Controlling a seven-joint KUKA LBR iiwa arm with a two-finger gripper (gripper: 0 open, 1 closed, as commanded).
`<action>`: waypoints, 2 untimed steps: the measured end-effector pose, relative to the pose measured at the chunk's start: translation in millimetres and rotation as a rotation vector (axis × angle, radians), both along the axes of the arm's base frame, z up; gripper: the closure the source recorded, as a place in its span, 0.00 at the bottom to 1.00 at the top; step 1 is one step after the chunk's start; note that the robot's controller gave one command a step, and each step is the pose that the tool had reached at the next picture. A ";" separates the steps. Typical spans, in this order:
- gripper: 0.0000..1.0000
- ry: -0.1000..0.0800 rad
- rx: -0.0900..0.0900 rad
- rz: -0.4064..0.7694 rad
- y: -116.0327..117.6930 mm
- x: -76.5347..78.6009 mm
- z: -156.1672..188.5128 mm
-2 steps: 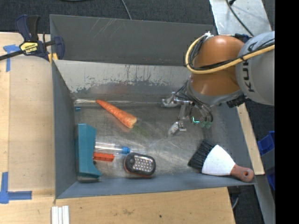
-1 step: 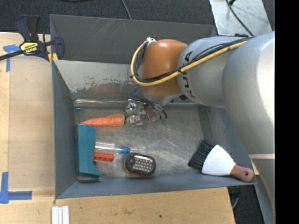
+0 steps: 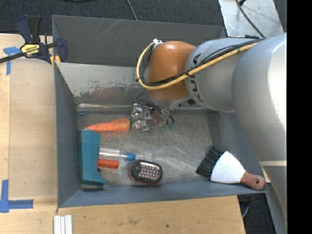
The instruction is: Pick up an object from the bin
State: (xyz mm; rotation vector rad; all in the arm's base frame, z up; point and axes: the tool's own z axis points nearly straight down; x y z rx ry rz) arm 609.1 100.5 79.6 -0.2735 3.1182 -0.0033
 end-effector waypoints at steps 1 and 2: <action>1.00 0.002 0.000 0.007 1.4 -0.9 2.6; 1.00 0.014 0.001 0.114 -13.3 -27.7 53.8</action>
Offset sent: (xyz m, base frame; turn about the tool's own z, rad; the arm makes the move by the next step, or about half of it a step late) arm -0.0310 -0.0175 0.0608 -0.1173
